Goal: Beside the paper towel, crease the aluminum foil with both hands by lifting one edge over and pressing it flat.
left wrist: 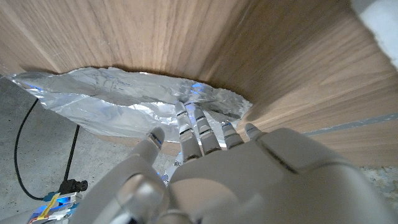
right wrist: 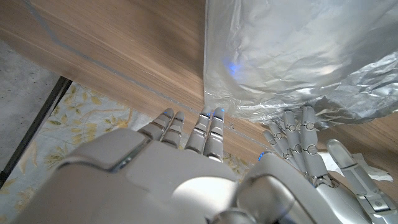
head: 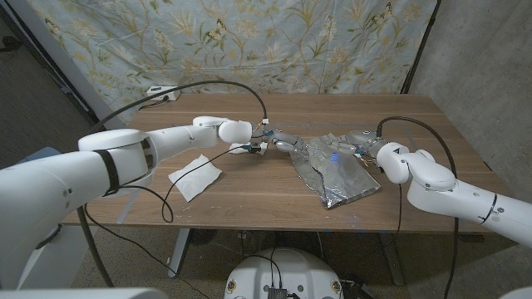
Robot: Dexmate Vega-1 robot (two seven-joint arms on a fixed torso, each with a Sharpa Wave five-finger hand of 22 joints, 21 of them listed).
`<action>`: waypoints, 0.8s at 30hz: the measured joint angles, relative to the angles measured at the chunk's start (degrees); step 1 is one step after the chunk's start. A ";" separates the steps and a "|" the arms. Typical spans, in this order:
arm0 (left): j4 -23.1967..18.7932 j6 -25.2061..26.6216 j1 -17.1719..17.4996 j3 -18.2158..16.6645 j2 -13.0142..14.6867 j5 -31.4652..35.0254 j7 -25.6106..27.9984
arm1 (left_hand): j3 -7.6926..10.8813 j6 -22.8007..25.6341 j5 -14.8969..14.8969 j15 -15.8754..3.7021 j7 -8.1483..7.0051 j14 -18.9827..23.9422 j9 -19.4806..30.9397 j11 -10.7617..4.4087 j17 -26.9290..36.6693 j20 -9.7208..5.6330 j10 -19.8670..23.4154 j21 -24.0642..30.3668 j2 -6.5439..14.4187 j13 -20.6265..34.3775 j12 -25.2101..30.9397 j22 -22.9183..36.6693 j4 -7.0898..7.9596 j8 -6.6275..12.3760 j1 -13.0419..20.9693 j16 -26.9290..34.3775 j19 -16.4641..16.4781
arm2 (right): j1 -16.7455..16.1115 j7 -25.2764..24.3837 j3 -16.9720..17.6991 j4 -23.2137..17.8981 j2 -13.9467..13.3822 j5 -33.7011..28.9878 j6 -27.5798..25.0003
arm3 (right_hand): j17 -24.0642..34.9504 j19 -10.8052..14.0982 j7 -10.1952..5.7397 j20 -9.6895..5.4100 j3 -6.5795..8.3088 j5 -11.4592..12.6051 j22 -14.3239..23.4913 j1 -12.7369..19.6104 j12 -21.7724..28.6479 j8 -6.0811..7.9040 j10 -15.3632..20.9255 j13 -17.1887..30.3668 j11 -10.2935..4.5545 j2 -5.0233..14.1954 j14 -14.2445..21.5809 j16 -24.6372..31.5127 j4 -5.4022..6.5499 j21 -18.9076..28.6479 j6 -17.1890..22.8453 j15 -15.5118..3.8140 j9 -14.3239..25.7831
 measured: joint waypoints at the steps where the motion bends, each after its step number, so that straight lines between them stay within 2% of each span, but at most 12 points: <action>1: 0.10 -0.01 -0.01 0.00 -0.05 0.00 0.00 | 0.00 0.00 0.00 0.00 0.00 0.00 0.00 0.00 0.00 0.00 0.00 0.00 0.00 0.00 0.00 0.00 0.00 0.00 0.00 0.00 0.00 | -0.21 0.10 0.03 -0.33 -0.18 0.00 -0.43 | 0.00 0.00 0.00 0.00 0.00 0.00 -0.06 0.00 0.00 0.00 0.00 0.00 0.00 0.00 0.00 0.00 0.00 0.00 0.00 0.00 0.00; 12: 2.47 -1.45 -0.33 0.00 -1.19 0.22 0.07 | 0.00 0.00 0.00 0.00 0.00 0.00 0.00 0.00 0.00 0.00 0.00 0.00 0.00 0.00 0.00 0.00 0.00 0.00 0.00 0.00 0.00 | -1.93 1.06 0.16 -2.79 -1.37 -0.27 -4.08 | 0.01 0.00 0.23 0.00 0.24 0.21 -0.06 0.00 0.00 0.00 0.00 0.00 0.00 0.00 0.00 0.00 -0.24 0.00 0.23 0.00 0.00; 24: 5.19 -3.00 -0.54 -0.37 -2.33 0.55 0.09 | 0.00 0.00 0.00 0.00 0.00 0.00 0.00 0.01 0.00 0.00 0.01 0.00 0.00 0.01 0.01 0.00 0.00 0.00 0.00 0.00 0.00 | -2.79 1.87 -0.55 -3.97 -1.45 -1.05 -7.28 | -0.27 0.00 0.22 0.00 0.47 0.44 -0.05 0.00 0.00 0.00 0.00 0.00 0.00 0.00 0.00 0.00 -0.47 0.00 0.22 0.00 0.00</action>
